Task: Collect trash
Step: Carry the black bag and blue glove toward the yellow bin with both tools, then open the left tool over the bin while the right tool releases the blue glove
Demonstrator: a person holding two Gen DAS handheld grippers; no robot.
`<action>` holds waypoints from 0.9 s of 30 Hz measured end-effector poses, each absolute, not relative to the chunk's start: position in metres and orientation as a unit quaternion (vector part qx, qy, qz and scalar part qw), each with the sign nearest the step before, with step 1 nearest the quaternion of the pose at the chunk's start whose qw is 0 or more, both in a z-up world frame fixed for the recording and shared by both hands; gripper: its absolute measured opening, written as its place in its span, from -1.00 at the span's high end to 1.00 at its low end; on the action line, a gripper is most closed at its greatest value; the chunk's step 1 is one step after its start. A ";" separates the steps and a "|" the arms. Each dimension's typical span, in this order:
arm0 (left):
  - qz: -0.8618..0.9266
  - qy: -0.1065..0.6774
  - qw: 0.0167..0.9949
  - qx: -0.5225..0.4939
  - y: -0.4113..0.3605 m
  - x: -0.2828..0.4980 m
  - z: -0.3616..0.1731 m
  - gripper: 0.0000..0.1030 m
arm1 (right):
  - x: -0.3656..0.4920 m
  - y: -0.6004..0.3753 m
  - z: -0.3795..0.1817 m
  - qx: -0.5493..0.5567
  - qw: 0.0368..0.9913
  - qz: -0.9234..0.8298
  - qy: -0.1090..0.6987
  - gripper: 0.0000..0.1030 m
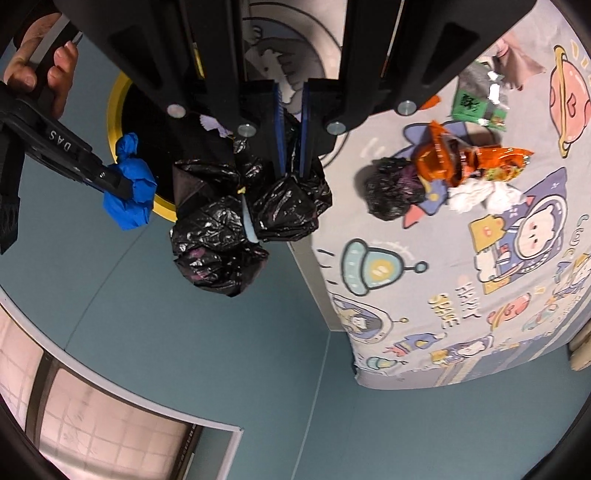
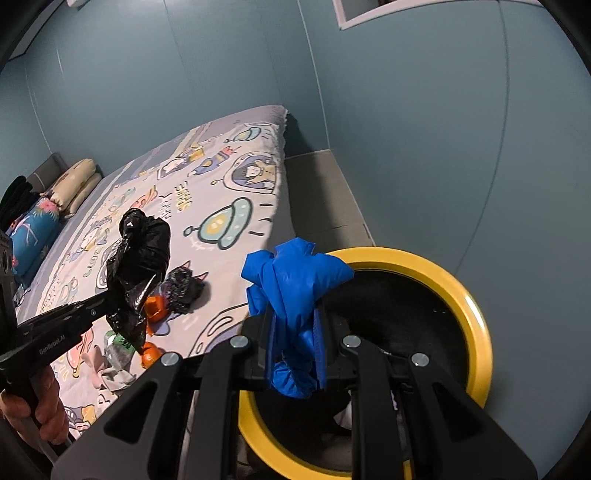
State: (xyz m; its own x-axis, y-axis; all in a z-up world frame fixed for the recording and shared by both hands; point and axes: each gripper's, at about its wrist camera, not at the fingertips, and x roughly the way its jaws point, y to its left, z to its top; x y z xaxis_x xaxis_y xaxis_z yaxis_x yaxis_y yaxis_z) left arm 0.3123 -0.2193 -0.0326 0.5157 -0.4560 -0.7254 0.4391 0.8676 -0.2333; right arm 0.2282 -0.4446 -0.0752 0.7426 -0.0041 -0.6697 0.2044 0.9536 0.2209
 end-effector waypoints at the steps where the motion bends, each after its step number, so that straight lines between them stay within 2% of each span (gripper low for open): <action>1: -0.259 0.421 0.869 -0.009 -0.223 0.313 -0.034 0.87 | 0.227 -0.448 -0.076 0.144 0.922 -0.059 0.355 0.69; 27: -0.303 0.463 0.833 0.005 -0.315 0.313 -0.071 0.87 | 0.219 -0.510 -0.112 0.188 0.900 -0.114 0.376 0.69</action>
State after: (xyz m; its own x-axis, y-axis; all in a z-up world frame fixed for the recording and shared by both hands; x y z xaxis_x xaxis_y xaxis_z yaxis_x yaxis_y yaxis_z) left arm 0.3132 -0.3147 -0.0706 0.3869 -0.5011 -0.7741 0.5097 0.8158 -0.2734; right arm 0.2194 -0.5097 -0.1122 0.6908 -0.0639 -0.7202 0.3468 0.9033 0.2525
